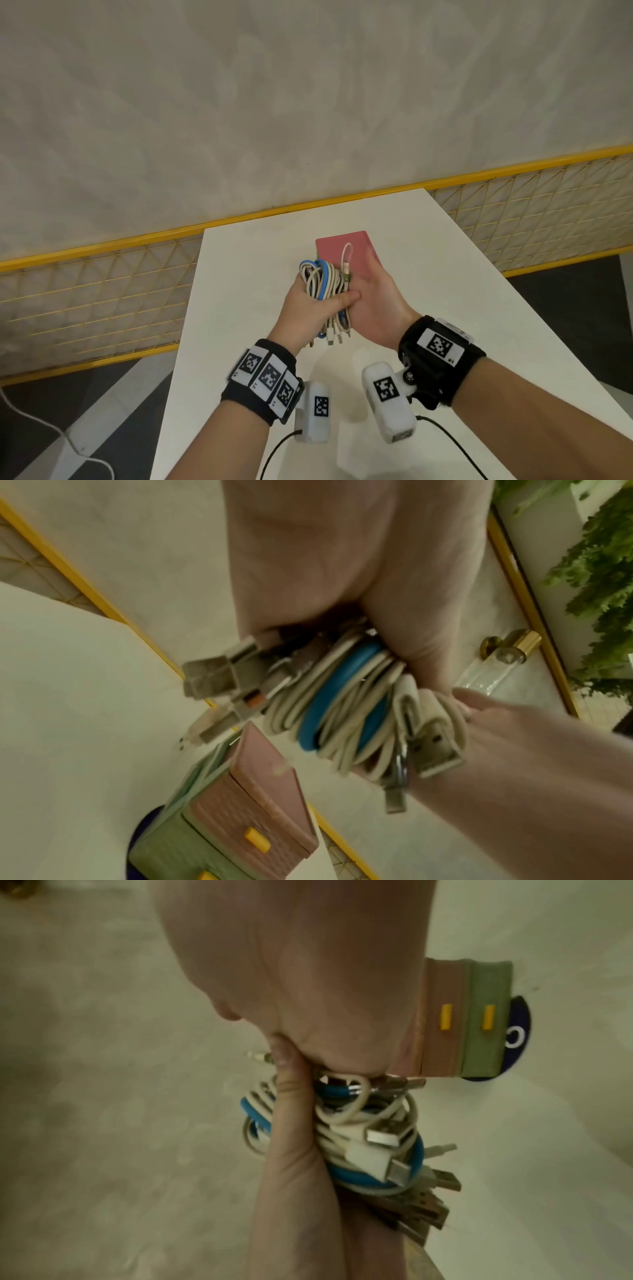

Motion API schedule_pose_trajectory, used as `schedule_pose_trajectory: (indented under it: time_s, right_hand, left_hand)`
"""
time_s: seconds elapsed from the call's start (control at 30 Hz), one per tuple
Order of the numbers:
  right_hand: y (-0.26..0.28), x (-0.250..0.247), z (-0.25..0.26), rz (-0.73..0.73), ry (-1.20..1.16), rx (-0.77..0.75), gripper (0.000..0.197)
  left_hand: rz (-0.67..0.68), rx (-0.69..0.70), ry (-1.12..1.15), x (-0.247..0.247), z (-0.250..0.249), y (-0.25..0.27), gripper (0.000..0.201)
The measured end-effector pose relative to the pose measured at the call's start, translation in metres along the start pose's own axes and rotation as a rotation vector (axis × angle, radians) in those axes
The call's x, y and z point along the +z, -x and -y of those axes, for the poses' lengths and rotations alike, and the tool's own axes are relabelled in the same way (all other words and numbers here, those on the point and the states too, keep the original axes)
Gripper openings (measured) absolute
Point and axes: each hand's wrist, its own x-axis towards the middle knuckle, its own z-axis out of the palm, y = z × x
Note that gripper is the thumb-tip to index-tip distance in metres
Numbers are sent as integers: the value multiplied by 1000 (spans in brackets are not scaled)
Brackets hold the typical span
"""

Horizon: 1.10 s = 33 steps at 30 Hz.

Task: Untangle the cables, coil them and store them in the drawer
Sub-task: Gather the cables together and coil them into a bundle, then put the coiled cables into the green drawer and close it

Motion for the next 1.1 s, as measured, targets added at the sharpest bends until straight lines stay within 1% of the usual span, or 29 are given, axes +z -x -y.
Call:
schedule_pose_trajectory:
  time_s: [0.07,0.13,0.17,0.2,0.23,0.27,0.3,0.33,0.37,0.4,0.43,0.47,0.5,0.53,0.57,0.63,0.67,0.7,0.77,0.83,0.93,1.0,1.1]
  right_hand:
    - [1,-8,2,73,-26,32,84]
    - [4,-11,6,111,-9,70,82]
    - [7,-11,8,120,46,75,79]
    - [8,-12,11,104,183,65,72]
    - [8,-13,14,53,357,47,61]
    - [9,-13,19,-42,558,-35,46]
    - [8,-17,24,-152,694,-130,34]
    - [8,-21,27,-276,768,-217,27]
    - [7,-25,29,-385,897,-319,26]
    - [6,-28,32,-476,1079,-420,31]
    - [4,-30,32,-502,1242,-486,38]
    - [4,-30,33,-479,1346,-536,45]
    - [2,-30,33,-448,1410,-543,49]
    - [0,-31,33,-432,1442,-540,48]
    - [-1,-32,33,-414,1467,-546,41]
    - [-4,-34,34,-403,1516,-566,20]
    - [-5,-35,34,-398,1526,-566,15]
    - [-5,-36,33,-391,1513,-550,18]
    - [-4,-34,29,-352,1438,-471,29]
    - [-7,-31,21,-318,1398,-391,36]
    - [-12,-24,13,-297,1349,-263,38]
    - [-14,-18,13,-268,1206,-165,35]
    - [-11,-12,15,-245,1035,-55,36]
  left_hand:
    - [-8,-2,3,0,-2,-1,45]
    - [-30,-16,-5,-2,-2,-2,38]
    - [-34,-26,-9,-3,-1,-3,35]
    - [-30,-35,-11,-5,0,-3,32]
    - [-25,-43,-14,-6,0,-3,29]
    - [-18,-49,-16,-8,0,-4,27]
    - [-14,-54,-15,-11,0,-4,25]
    - [-10,-54,-16,-13,0,-4,25]
    - [-4,-54,-21,-16,-1,-4,25]
    - [7,-57,-27,-18,-2,-4,26]
    - [24,-65,-31,-20,-2,-4,28]
    - [46,-72,-38,-21,-2,-5,30]
    - [68,-80,-45,-22,-3,-4,33]
    - [87,-84,-59,-23,-4,-4,34]
    - [101,-87,-73,-23,-4,-3,34]
    - [106,-84,-85,-25,-5,-1,29]
    - [90,-79,-75,-25,-5,0,25]
    - [60,-76,-59,-26,-4,0,23]
    - [-16,-64,-53,-25,-2,0,24]
    - [-62,-43,-65,-22,0,0,24]
    - [-59,20,-72,-12,1,0,26]
    - [-50,42,-108,-10,5,-1,29]
    - [-7,28,-161,-9,11,-3,35]
